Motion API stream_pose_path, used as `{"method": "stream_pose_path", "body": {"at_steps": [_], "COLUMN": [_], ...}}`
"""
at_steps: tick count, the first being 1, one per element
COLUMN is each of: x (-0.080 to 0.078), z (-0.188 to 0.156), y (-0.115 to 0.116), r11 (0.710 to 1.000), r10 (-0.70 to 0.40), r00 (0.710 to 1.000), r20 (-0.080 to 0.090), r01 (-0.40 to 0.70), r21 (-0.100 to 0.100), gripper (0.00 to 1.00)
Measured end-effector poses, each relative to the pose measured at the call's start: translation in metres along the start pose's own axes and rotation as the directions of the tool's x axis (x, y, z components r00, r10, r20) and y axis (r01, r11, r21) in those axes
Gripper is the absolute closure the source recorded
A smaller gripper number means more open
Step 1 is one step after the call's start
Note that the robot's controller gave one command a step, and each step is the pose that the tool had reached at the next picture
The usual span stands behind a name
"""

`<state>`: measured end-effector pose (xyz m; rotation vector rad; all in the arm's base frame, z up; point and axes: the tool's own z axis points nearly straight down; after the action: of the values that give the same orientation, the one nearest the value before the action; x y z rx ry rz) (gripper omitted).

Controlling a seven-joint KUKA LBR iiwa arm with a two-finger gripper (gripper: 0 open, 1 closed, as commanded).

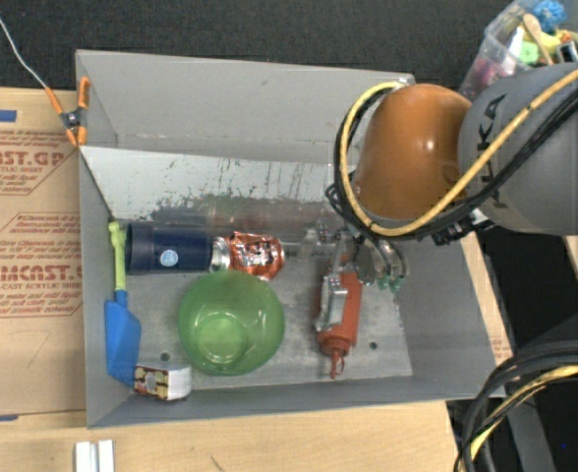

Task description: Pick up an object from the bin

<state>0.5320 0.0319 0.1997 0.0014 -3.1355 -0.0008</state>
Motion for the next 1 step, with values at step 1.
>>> {"method": "stream_pose_path", "body": {"at_steps": [1], "x": [-0.0013], "z": [-0.0047], "y": [0.0], "r11": [1.0], "r10": [0.001], "r00": [1.0], "r20": [0.008], "r01": [-0.001], "r21": [-0.001], "gripper": [0.0]}}
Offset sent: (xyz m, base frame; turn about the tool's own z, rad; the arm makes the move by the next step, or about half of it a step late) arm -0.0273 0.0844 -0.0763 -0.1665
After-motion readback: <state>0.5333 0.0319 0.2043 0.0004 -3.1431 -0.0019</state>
